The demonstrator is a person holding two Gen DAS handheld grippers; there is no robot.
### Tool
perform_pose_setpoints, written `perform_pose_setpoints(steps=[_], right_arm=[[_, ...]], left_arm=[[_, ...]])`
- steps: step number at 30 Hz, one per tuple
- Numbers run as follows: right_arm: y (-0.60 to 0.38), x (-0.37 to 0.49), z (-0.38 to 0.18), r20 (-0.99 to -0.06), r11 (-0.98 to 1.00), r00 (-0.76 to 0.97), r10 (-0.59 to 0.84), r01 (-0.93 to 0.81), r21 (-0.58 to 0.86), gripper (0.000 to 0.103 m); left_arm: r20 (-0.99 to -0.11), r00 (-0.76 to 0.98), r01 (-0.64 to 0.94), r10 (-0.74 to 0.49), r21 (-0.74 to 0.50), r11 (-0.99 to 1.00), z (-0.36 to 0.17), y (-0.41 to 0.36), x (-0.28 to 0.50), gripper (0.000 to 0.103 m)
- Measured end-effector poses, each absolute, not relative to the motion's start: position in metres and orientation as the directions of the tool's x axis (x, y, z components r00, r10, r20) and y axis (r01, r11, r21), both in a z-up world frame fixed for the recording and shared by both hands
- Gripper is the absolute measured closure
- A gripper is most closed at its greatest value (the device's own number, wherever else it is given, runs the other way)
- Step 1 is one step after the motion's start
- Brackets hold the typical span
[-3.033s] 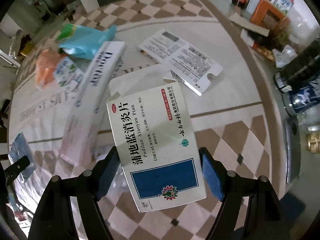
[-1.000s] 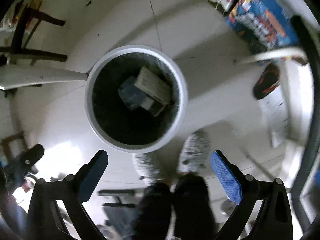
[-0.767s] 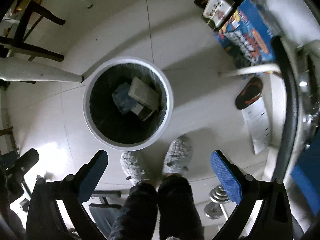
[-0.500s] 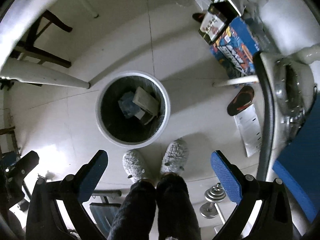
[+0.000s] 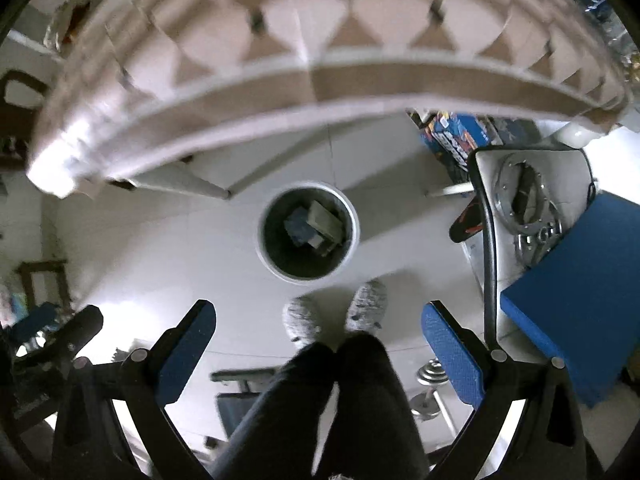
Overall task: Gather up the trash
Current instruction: 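Grasp the Doctor toothpaste box with the left tool while the right tool grasps the leaflet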
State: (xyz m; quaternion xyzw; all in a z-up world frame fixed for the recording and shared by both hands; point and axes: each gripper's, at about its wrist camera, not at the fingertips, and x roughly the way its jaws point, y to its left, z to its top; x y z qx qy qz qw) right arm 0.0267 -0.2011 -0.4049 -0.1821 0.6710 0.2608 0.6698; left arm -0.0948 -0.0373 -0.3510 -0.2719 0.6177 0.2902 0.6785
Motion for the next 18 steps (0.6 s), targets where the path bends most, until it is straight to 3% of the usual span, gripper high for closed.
perform_pose_setpoints(steps=[8, 18], right_arm=[[-0.190, 0.091, -0.302, -0.970, 0.857, 0.042, 0.241, -0.478, 0.192, 0.000], [-0.177, 0.276, -0.282, -0.980, 0.883, 0.104, 0.171, -0.457, 0.106, 0.000]], left_arm=[[-0.971, 0.165, -0.711, 0.171, 0.003, 0.704, -0.280, -0.008, -0.018, 0.000], [-0.959, 0.162, -0.614, 0.234, 0.087, 0.785, -0.266, 0.028, 0.184, 0.000]])
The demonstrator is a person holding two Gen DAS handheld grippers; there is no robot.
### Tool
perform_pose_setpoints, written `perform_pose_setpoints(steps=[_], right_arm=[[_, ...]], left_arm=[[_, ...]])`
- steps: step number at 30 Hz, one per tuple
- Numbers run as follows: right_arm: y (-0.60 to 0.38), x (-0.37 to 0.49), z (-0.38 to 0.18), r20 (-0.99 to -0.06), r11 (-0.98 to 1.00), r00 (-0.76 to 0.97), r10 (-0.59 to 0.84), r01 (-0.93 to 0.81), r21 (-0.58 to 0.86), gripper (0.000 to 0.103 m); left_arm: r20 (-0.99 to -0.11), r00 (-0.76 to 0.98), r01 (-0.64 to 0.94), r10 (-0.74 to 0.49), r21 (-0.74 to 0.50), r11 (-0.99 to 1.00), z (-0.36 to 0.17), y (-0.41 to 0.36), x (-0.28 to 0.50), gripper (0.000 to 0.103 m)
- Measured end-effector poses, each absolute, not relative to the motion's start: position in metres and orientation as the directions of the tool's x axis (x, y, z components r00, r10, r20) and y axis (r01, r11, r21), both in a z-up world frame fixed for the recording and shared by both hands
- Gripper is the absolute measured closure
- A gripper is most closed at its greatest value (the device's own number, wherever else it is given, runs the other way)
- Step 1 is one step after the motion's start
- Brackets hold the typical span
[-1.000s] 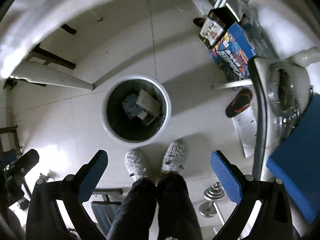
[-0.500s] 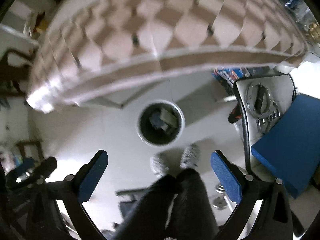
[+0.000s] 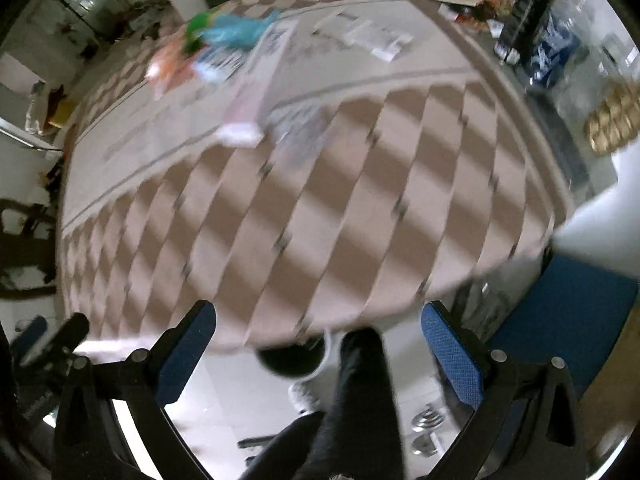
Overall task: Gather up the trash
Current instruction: 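Grasp the Doctor toothpaste box with the left tool while the right tool grasps the leaflet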
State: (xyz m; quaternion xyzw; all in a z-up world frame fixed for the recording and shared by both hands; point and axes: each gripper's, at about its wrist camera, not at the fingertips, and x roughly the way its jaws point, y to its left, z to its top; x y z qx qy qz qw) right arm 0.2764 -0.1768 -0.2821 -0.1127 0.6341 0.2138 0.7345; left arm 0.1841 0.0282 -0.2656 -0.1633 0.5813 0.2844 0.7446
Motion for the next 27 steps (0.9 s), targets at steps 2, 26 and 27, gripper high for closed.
perform_pose_setpoints(steps=[2, 26, 27], right_arm=[[-0.171, 0.327, -0.289, -0.984, 0.881, 0.099, 0.148, -0.465, 0.086, 0.000], [-0.029, 0.631, -0.382, -1.000, 0.669, 0.025, -0.009, -0.743, -0.025, 0.000], [-0.023, 0.632, -0.385, -0.999, 0.654, 0.028, -0.017, -0.756, -0.032, 0.000]], left_arm=[[-0.962, 0.148, -0.590, 0.230, 0.100, 0.801, -0.272, 0.035, 0.237, 0.000], [-0.999, 0.020, -0.518, -0.050, -0.053, 0.854, -0.374, 0.068, 0.436, 0.057], [-0.999, 0.019, -0.541, -0.050, -0.052, 0.840, -0.372, 0.071, 0.427, 0.057]])
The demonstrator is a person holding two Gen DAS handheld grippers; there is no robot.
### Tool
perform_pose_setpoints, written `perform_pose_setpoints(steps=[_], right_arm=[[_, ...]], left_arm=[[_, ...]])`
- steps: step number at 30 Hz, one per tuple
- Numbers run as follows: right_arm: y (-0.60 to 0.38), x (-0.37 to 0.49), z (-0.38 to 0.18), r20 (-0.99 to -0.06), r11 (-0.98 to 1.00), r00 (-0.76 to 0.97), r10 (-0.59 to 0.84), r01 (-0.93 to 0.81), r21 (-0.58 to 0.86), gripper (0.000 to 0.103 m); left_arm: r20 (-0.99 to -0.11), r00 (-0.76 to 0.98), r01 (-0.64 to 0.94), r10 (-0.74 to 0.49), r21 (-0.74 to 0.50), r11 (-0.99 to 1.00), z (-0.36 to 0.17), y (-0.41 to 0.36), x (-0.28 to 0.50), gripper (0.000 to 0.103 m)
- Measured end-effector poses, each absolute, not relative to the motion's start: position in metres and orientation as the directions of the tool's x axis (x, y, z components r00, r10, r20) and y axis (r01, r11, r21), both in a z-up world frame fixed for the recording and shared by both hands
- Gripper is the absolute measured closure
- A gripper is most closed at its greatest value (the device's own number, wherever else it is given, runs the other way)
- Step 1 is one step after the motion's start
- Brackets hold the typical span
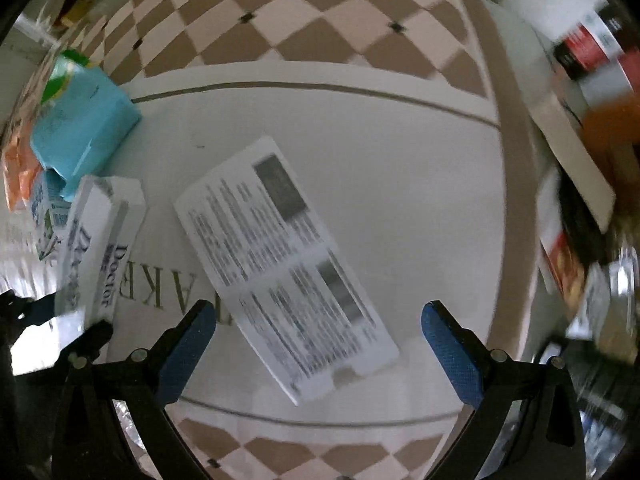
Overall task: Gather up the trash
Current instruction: 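Grasp the Doctor toothpaste box with the left tool while the right tool grasps the leaflet, then carry both items over the trash bin and open both tools to drop them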
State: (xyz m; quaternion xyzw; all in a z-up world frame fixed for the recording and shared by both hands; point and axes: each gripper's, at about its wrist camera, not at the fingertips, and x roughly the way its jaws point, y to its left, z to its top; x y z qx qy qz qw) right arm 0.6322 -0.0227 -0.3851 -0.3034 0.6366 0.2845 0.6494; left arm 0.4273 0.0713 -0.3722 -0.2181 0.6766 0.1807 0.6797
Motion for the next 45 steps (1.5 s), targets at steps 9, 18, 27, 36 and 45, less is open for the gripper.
perform_pose_setpoints(steps=[9, 18, 27, 36, 45], right_arm=[[0.008, 0.617, -0.403, -0.996, 0.611, 0.049, -0.069, -0.787, -0.081, 0.015], [-0.020, 0.591, -0.407, -0.986, 0.767, -0.151, -0.068, -0.640, 0.045, 0.020], [0.007, 0.566, -0.414, -0.995, 0.719, -0.037, -0.098, -0.693, -0.045, 0.018], [0.003, 0.562, -0.416, -0.997, 0.719, -0.036, -0.075, -0.694, -0.029, 0.023], [-0.040, 0.538, -0.400, -0.999, 0.729, 0.032, -0.001, -0.684, -0.022, 0.023]], left_arm=[[-0.998, 0.047, -0.741, -0.049, -0.068, 0.668, -0.358, 0.084, 0.343, 0.057], [-0.996, 0.062, -0.766, -0.067, -0.091, 0.637, -0.367, 0.089, 0.313, 0.057], [-0.997, 0.039, -0.744, -0.060, -0.069, 0.664, -0.381, 0.098, 0.311, 0.057], [-0.999, 0.047, -0.730, -0.025, -0.052, 0.681, -0.371, 0.083, 0.337, 0.059], [-0.996, 0.089, -0.720, 0.028, -0.045, 0.692, -0.332, 0.069, 0.325, 0.059]])
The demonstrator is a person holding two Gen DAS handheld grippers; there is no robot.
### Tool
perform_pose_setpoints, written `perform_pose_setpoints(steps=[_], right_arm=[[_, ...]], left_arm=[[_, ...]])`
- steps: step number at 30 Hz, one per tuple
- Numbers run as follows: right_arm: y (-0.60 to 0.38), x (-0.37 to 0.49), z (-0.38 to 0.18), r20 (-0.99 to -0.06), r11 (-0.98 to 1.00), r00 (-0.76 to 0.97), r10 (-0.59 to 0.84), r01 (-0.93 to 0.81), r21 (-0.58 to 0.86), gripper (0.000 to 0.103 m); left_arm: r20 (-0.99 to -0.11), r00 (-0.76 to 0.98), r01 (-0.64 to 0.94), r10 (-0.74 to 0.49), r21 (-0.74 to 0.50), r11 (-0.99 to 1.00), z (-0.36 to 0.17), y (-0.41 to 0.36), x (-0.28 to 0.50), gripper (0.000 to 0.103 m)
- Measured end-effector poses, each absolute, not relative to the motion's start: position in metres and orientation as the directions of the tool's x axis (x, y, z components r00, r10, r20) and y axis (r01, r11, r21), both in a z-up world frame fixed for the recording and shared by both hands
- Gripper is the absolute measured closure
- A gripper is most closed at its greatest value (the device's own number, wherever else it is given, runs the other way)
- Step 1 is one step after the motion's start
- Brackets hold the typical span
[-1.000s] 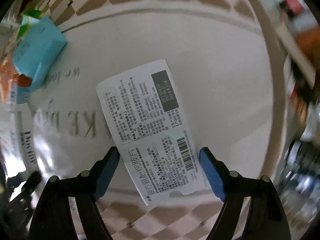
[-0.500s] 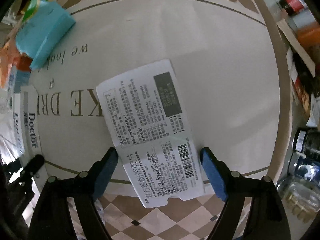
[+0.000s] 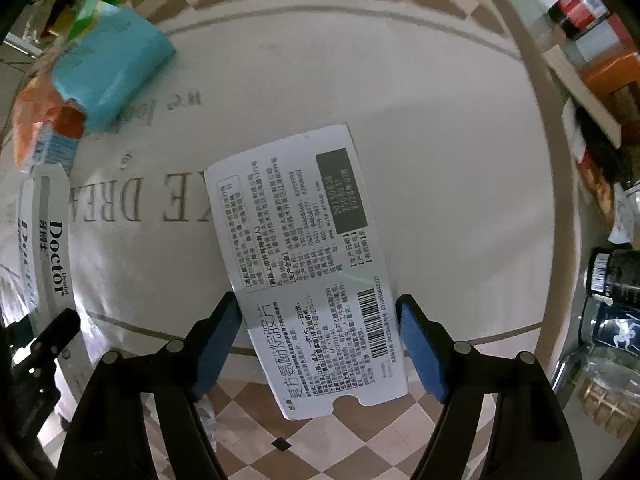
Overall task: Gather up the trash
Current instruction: 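Carry both items over the trash bin and open both tools to drop them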
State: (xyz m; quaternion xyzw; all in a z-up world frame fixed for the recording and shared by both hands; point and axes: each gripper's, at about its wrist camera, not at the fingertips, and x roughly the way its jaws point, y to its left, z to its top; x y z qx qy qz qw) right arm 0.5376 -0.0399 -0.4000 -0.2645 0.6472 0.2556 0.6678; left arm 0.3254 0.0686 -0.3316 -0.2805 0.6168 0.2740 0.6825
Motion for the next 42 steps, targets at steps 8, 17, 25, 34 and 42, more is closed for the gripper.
perform_pose_setpoints(steps=[8, 17, 25, 34, 42], right_arm=[[-0.068, 0.499, -0.353, -0.983, 0.749, 0.144, 0.111, -0.663, -0.012, 0.023], [-0.095, 0.400, -0.270, -0.949, 0.782, 0.183, 0.257, -0.616, 0.094, 0.023], [-0.141, 0.250, -0.247, -0.919, 0.812, 0.181, 0.349, -0.548, 0.200, 0.023], [-0.210, 0.112, -0.312, -0.954, 0.860, 0.038, 0.296, -0.446, 0.249, 0.023], [-0.256, 0.061, -0.445, -0.975, 0.902, -0.124, 0.184, -0.372, 0.217, 0.023]], left_arm=[[-0.978, 0.191, -0.696, 0.082, -0.076, 0.714, -0.281, 0.048, 0.286, 0.059], [-0.922, 0.366, -0.649, 0.126, -0.155, 0.745, -0.212, 0.028, 0.185, 0.059], [-0.893, 0.437, -0.588, 0.106, -0.195, 0.785, -0.188, 0.012, 0.074, 0.059], [-0.941, 0.325, -0.601, -0.097, -0.284, 0.747, -0.268, -0.028, -0.013, 0.059], [-0.945, 0.173, -0.693, -0.278, -0.317, 0.647, -0.425, -0.056, -0.040, 0.058]])
